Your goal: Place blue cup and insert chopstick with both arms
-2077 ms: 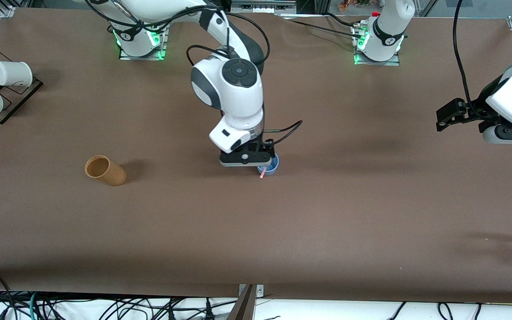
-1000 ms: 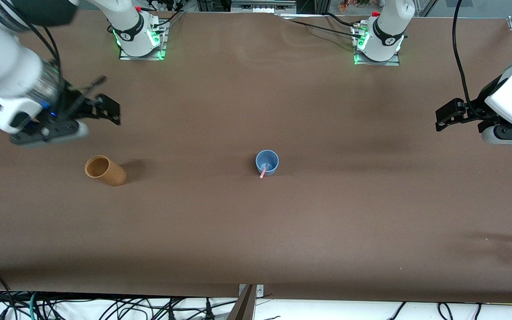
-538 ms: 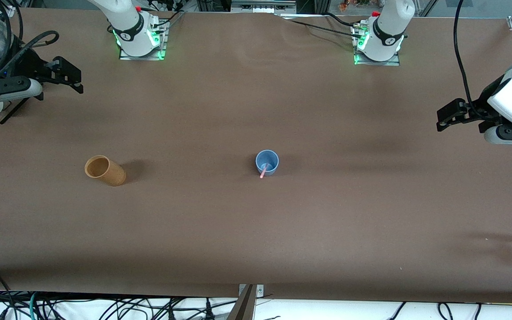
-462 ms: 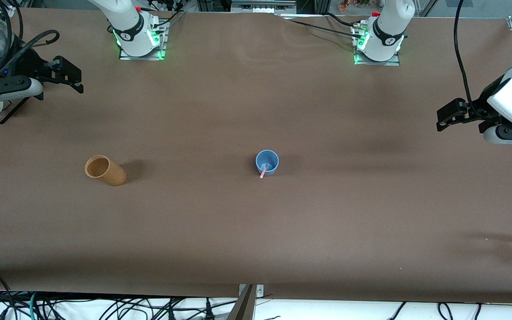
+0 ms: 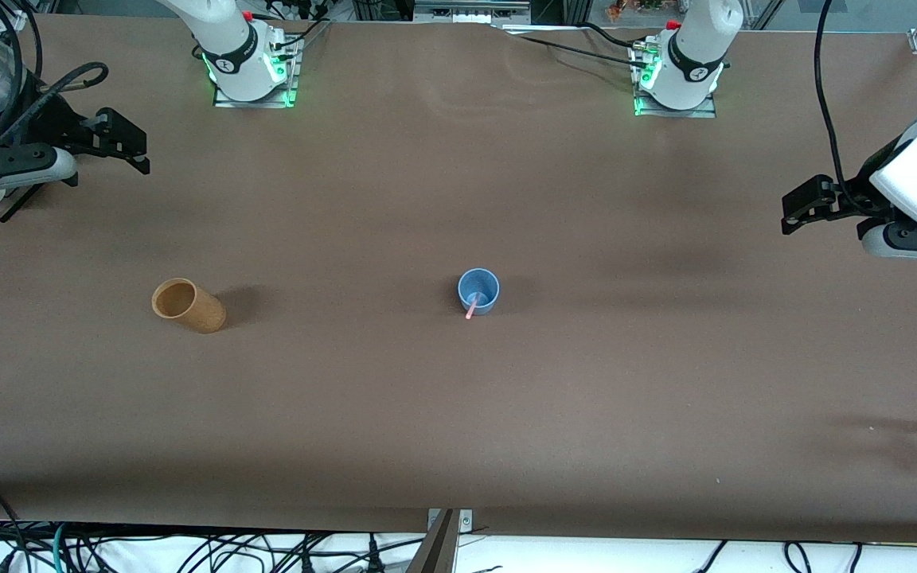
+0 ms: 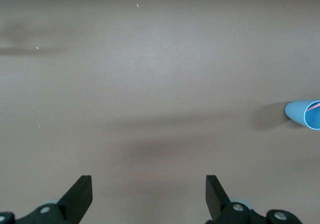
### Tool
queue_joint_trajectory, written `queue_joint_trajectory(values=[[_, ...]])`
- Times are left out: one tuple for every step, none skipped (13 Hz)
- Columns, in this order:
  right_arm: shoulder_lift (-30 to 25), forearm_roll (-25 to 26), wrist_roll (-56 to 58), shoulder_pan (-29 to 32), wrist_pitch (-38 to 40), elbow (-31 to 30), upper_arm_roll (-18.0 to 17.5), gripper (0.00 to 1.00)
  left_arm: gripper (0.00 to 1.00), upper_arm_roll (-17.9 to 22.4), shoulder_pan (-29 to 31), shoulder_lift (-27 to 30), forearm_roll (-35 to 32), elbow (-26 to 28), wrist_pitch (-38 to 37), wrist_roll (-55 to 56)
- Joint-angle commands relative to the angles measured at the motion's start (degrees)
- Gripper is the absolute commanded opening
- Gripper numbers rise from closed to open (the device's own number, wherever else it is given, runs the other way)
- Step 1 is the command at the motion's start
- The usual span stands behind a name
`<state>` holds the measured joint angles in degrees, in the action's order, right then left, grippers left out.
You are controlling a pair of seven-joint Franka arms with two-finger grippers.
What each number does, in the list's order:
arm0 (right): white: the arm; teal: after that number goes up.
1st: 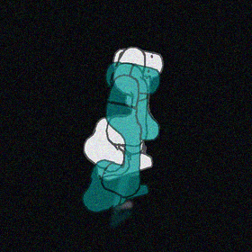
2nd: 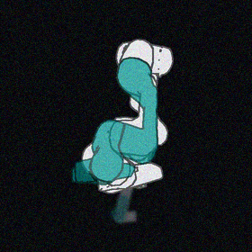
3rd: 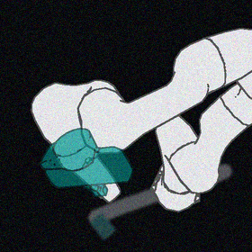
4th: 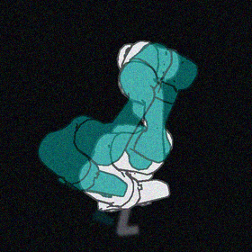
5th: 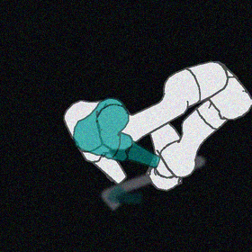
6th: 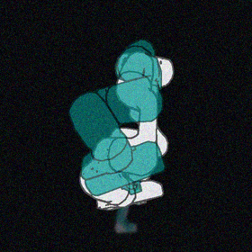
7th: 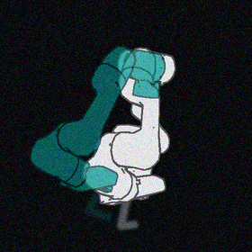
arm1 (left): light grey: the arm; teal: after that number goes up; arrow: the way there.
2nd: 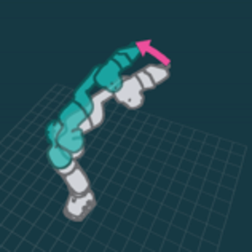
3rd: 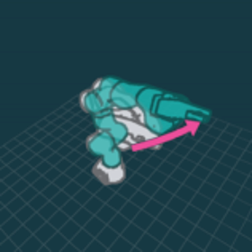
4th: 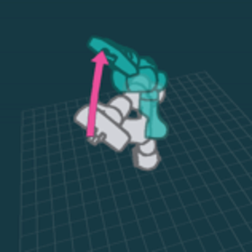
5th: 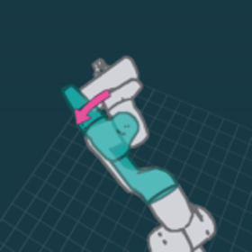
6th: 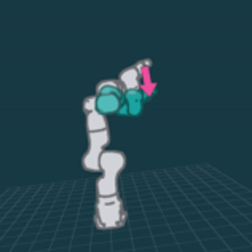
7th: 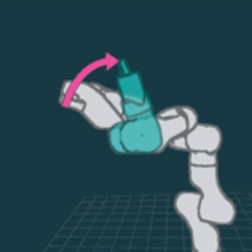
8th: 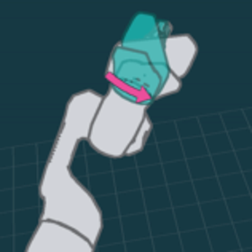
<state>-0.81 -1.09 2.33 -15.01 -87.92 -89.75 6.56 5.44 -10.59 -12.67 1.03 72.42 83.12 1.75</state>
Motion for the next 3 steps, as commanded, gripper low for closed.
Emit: queue_joint_trajectory(values=[[0.02, 0.74, 0.66, 0.50, 0.38, 1.42, -0.32, 1.00, 1.00, 0.28, 0.22, 0.37, 1.61, 0.44, -0.24, -1.66], [0.02, 0.74, 0.66, 0.50, 0.38, 1.42, -0.24, 1.00, 1.00, 0.28, 0.22, 0.37, 1.52, 0.44, -0.24, -1.66], [0.11, 0.83, 0.66, 0.50, 0.47, 1.33, -0.15, 1.00, 1.00, 0.28, 0.22, 0.37, 1.61, 0.44, -0.24, -1.66]])
